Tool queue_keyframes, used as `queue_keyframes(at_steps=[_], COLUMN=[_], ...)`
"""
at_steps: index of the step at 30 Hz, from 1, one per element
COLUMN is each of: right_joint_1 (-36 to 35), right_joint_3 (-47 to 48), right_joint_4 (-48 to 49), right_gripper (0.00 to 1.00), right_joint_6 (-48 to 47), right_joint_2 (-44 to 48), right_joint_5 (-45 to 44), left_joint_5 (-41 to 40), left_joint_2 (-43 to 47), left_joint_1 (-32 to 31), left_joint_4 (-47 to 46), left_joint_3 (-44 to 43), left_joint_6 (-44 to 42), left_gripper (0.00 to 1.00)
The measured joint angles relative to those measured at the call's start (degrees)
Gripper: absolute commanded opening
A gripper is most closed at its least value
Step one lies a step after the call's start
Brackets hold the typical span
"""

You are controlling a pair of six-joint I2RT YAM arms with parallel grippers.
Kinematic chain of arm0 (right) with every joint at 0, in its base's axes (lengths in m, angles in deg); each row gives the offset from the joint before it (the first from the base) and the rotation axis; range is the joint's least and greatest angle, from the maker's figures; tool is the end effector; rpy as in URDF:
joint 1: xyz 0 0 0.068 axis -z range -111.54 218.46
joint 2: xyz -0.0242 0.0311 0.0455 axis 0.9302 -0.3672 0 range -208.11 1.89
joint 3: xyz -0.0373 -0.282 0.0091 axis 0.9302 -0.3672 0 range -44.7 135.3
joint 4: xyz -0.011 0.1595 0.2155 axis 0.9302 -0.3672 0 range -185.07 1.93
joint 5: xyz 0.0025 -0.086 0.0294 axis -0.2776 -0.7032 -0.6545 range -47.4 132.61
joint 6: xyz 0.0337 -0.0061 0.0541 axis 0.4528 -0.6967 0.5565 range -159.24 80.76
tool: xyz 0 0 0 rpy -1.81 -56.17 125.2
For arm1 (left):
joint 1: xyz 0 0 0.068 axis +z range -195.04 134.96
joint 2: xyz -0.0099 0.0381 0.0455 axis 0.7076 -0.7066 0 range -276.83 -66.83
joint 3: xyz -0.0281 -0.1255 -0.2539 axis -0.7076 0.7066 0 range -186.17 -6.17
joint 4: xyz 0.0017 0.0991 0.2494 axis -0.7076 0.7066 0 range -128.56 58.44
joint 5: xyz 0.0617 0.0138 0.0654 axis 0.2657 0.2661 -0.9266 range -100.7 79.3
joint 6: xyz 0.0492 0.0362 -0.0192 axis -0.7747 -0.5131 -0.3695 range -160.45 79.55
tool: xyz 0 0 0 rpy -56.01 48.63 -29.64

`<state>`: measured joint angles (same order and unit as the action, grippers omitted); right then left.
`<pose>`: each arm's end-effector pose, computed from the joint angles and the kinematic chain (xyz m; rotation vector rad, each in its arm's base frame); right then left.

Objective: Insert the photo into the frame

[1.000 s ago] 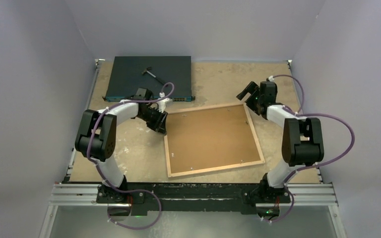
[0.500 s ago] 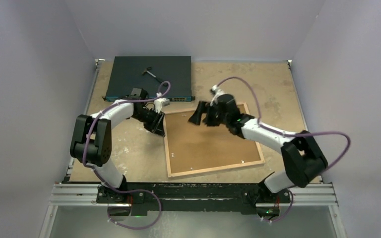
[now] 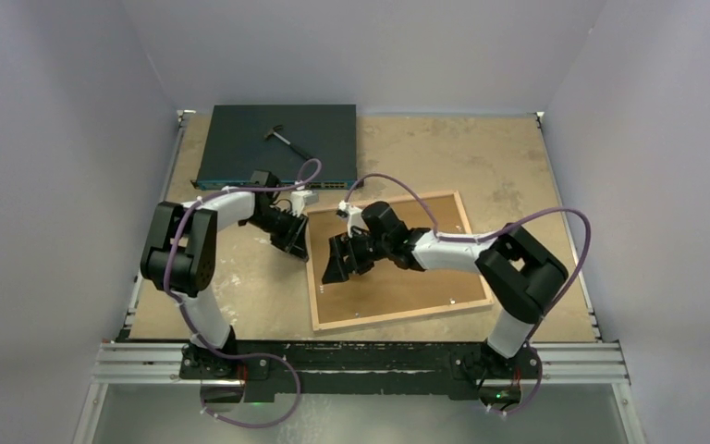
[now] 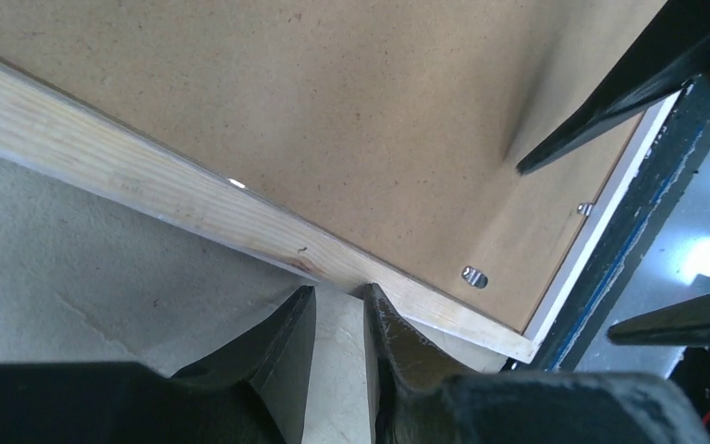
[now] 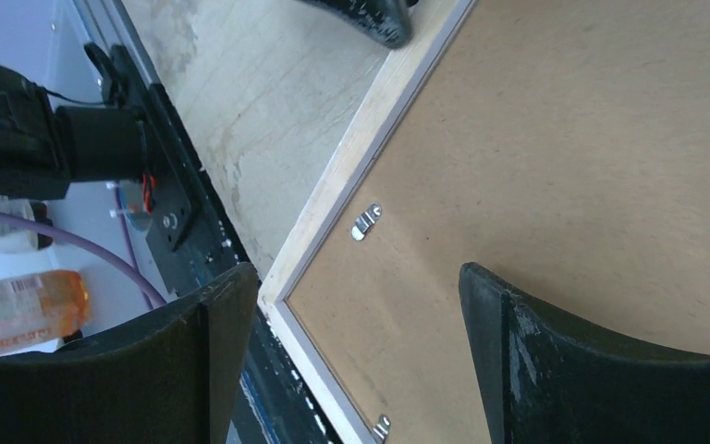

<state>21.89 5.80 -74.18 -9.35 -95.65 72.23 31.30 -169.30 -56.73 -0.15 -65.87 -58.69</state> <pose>0.2367 0.2857 0.1795 -0.6733 2.2748 1.2744 0.3092 -0.0978 0.1463 0.7929 2.6496 -1.0471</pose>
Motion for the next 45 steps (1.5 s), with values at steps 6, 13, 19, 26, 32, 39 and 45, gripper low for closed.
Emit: queue_keyframes(at_steps=[6,13,19,26,32,39,45], right_joint_1=[-3.1,-6.0,-8.4,-8.9,-9.0,-9.0,-9.0], right_joint_3=[-0.1,-1.3,-3.0,-3.5,-3.5,-3.6,-4.4], right_joint_4=[4.2,8.8,12.1,13.2,13.2,12.2,9.7], right_gripper=[0.82,0.82,0.82,0.82,0.82,0.83,0.84], right_joint_6=[-0.3,1.6,4.2,5.2,5.2,4.7,4.4], right_joint_2=[-3.9,-4.5,-4.5,-4.5,-4.5,-3.9,-1.5], right_joint_5=[1.5,1.2,0.9,0.6,0.5,0.5,0.4], left_joint_5=[0.3,-0.5,-0.8,-0.8,-1.0,-1.2,-1.4], left_joint_2=[-1.7,-1.7,-1.7,-1.7,-1.7,-1.7,-1.6], left_joint_1=[-0.1,-0.6,-0.8,-0.9,-0.9,-1.0,-1.3], left_joint_4=[-0.1,0.2,0.3,0.2,0.2,0.3,0.2], left_joint_3=[-1.2,-1.6,-1.7,-1.7,-1.7,-1.7,-2.2], left_joint_6=[0.0,-0.1,-0.4,-0.4,-0.4,-0.3,-0.4], left_gripper=[0.20,0.20,0.19,0.19,0.18,0.16,0.16])
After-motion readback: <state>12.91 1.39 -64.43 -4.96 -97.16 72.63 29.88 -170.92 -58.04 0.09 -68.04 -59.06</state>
